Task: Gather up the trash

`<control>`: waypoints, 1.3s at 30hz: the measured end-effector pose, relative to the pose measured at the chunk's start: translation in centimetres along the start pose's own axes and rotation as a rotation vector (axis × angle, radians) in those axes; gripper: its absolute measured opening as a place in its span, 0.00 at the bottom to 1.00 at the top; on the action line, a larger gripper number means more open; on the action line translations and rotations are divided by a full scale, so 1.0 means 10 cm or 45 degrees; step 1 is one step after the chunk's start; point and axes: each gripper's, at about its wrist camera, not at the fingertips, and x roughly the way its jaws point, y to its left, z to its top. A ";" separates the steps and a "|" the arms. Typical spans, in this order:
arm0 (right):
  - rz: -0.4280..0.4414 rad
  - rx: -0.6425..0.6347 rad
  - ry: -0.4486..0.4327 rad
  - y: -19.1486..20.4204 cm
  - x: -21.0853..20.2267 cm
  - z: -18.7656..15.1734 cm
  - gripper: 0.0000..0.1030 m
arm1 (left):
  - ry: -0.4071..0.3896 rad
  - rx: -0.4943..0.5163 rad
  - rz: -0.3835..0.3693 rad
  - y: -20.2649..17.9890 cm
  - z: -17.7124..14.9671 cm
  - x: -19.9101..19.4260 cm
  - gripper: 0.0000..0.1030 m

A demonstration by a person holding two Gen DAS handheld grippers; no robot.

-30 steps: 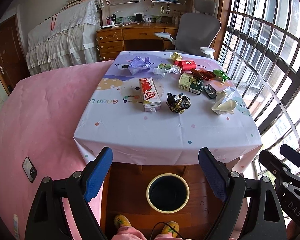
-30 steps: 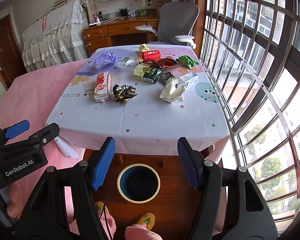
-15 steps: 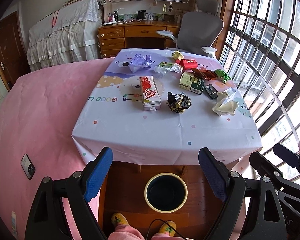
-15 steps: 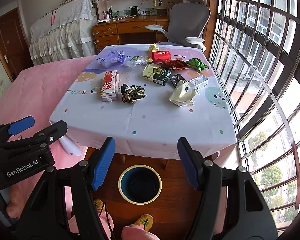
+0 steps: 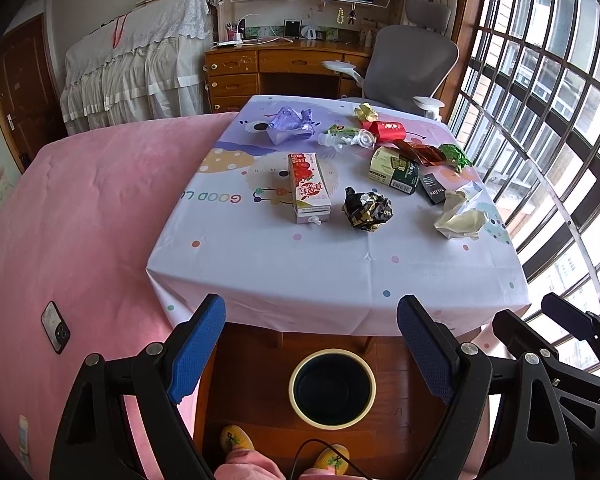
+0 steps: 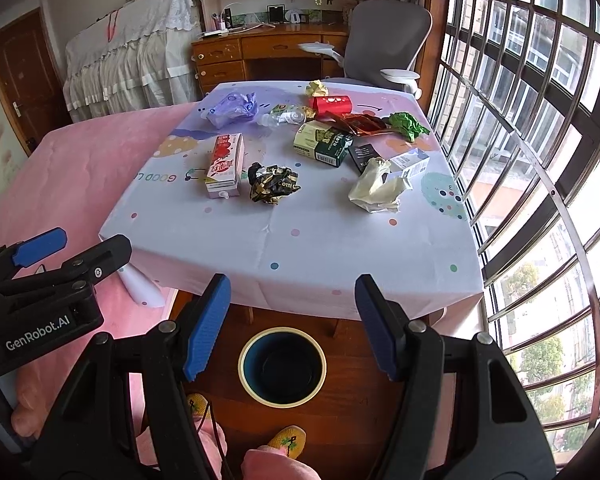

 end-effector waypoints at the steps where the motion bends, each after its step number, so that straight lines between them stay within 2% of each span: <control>1: 0.001 0.001 0.002 0.00 0.01 0.00 0.60 | 0.003 0.002 -0.001 0.00 0.00 0.01 0.87; 25: -0.005 0.042 0.013 -0.09 0.04 -0.07 0.60 | 0.034 0.032 -0.009 -0.11 -0.04 0.08 0.87; 39: -0.015 0.077 0.024 -0.07 0.03 -0.16 0.60 | 0.062 0.066 0.032 -0.07 -0.11 0.11 0.87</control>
